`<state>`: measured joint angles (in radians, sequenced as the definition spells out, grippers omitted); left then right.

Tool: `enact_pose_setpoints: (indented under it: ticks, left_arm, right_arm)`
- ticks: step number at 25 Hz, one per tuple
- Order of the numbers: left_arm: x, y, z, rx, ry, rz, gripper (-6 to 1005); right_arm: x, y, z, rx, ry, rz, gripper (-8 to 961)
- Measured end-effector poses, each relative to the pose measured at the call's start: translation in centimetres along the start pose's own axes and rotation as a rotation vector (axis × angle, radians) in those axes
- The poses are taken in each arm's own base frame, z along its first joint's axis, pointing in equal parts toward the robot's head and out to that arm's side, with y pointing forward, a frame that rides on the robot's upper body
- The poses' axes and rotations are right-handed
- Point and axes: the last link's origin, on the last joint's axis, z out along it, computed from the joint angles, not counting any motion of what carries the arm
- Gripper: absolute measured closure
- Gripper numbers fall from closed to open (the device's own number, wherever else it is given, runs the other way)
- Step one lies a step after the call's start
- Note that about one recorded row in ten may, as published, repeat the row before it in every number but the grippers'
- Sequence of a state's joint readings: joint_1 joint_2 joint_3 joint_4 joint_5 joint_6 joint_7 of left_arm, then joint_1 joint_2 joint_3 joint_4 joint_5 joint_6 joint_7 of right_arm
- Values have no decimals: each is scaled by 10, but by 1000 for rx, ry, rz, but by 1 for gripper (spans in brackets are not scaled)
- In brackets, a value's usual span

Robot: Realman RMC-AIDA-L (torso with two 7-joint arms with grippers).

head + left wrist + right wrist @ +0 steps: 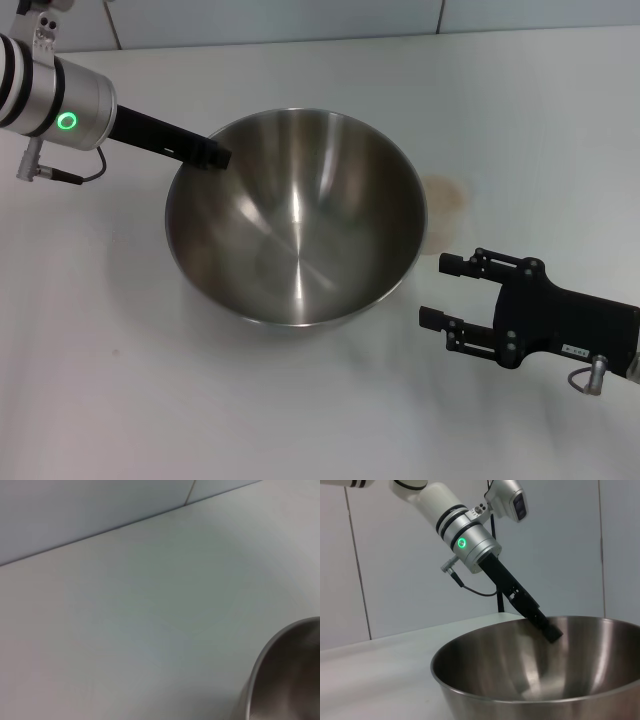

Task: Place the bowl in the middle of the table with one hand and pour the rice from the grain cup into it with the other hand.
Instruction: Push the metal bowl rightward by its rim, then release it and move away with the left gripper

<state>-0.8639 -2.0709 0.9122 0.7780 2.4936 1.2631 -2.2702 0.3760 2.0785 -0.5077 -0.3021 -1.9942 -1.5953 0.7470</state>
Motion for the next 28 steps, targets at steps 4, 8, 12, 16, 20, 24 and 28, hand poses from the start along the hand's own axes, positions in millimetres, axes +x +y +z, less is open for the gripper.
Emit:
enact_pose_setpoints:
  ticks: [4, 8, 12, 16, 20, 24, 28]
  left_arm:
    - [-1, -1, 1, 3, 1, -1, 971]
    - [-2, 0, 4, -2, -6, -5, 970]
    - [-2, 2, 7, -5, -14, 2, 970]
    - [-2, 3, 9, 3, -29, 24, 970]
    - [-2, 4, 11, 9, -36, 31, 970]
    - [-3, 3, 11, 13, -34, 29, 970]
    - [-2, 2, 10, 16, -31, 27, 922]
  right_arm:
    - [0, 0, 0, -1, -1, 0, 267]
    - [0, 0, 1, -2, -1, 0, 267]
    - [-1, 0, 1, -2, -2, -1, 267]
    - [-1, 0, 1, -2, -3, -1, 266]
    - [-2, 0, 1, -7, -9, -2, 266]
    - [-2, 0, 1, -7, -11, -2, 267]
    - [-2, 0, 1, -7, -11, -2, 267]
